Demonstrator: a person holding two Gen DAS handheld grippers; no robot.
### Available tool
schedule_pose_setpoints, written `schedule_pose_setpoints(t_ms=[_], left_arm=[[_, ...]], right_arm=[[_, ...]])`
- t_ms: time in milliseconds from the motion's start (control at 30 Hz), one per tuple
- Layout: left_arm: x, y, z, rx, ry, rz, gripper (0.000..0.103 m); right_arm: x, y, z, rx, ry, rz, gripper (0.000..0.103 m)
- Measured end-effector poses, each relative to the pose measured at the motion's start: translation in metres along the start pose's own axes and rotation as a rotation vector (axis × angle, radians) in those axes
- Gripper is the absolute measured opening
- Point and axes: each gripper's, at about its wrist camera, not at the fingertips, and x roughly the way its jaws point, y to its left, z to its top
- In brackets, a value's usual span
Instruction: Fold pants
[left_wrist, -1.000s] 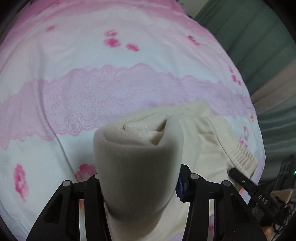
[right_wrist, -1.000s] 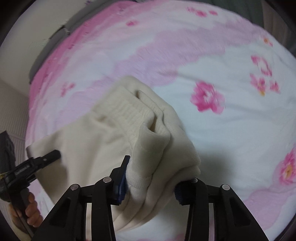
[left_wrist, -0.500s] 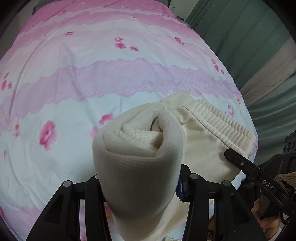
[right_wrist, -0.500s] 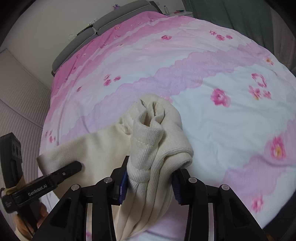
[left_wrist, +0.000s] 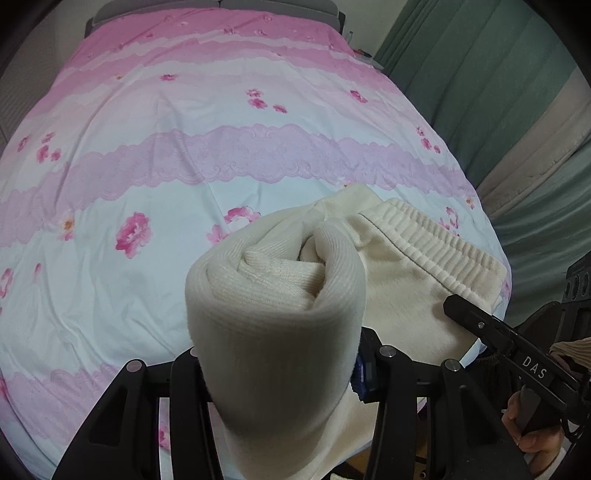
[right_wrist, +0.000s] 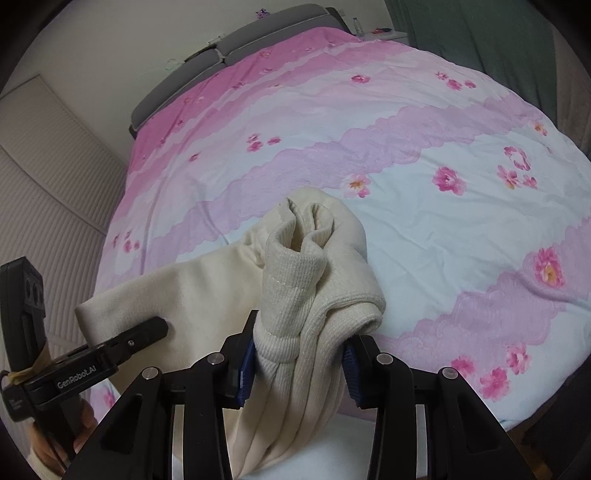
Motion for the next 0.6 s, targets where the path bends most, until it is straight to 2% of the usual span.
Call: schedule_pose_setpoints(t_ms=[333, 600], left_arm=[[-0.040, 0.021, -0.008, -0.018, -0.053, 0.019, 0.047], [-0.066, 0.091, -0.012, -0.023, -0.060, -0.052, 0.047]], right_arm=[[-0.018, 0.028, -0.010, -0.052, -0.031, 0.047, 0.041], [-0.016, 0.085, -0.025, -0.072, -0.053, 0.028, 0.041]])
